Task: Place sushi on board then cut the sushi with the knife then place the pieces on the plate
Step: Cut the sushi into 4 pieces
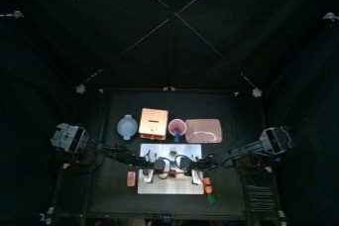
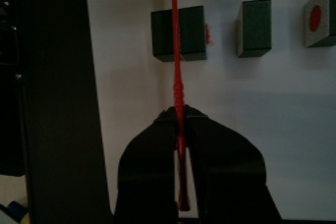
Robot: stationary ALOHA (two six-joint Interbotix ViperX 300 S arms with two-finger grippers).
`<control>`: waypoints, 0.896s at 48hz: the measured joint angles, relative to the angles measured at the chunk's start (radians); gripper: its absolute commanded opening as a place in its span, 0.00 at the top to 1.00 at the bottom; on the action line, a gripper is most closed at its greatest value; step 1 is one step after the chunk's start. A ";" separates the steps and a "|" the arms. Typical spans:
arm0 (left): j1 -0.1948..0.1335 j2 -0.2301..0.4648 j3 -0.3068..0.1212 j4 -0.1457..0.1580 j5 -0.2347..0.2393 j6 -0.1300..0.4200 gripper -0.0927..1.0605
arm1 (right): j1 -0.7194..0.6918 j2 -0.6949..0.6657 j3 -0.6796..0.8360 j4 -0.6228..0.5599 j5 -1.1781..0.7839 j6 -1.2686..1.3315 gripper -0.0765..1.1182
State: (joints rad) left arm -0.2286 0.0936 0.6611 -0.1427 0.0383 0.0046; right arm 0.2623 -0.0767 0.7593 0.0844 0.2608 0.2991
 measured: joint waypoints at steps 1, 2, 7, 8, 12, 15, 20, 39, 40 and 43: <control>0.000 0.000 0.000 0.000 0.002 -0.002 0.49 | 0.000 0.002 0.000 0.000 0.000 0.002 0.67; 0.002 0.000 0.002 0.002 0.002 -0.002 0.49 | 0.000 0.000 0.000 0.000 -0.002 0.002 0.67; 0.006 0.000 0.000 0.002 0.002 0.000 0.49 | -0.003 0.000 0.002 0.000 0.000 0.000 0.67; 0.008 0.000 0.000 0.003 0.002 0.000 0.49 | -0.003 0.000 0.002 -0.002 0.000 0.000 0.67; 0.009 0.002 0.000 0.006 0.000 -0.002 0.49 | -0.005 0.000 0.005 -0.002 -0.002 0.002 0.67; 0.011 0.005 0.000 0.009 0.000 0.000 0.49 | -0.006 0.000 0.008 -0.002 0.000 0.000 0.67; 0.012 0.009 -0.002 0.009 0.000 0.000 0.49 | -0.006 0.000 0.008 -0.002 0.000 0.002 0.67; 0.011 0.015 -0.003 0.006 0.000 -0.005 0.49 | -0.006 0.006 0.008 0.003 -0.002 0.002 0.67; 0.012 0.015 -0.002 0.006 0.000 -0.005 0.49 | -0.005 0.008 0.006 0.003 -0.003 0.002 0.67; 0.012 0.020 -0.003 0.005 0.000 -0.005 0.49 | -0.003 0.015 0.006 0.005 -0.008 0.002 0.67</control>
State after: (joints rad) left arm -0.2163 0.1135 0.6581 -0.1381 0.0383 0.0000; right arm 0.2592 -0.0614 0.7655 0.0890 0.2531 0.3007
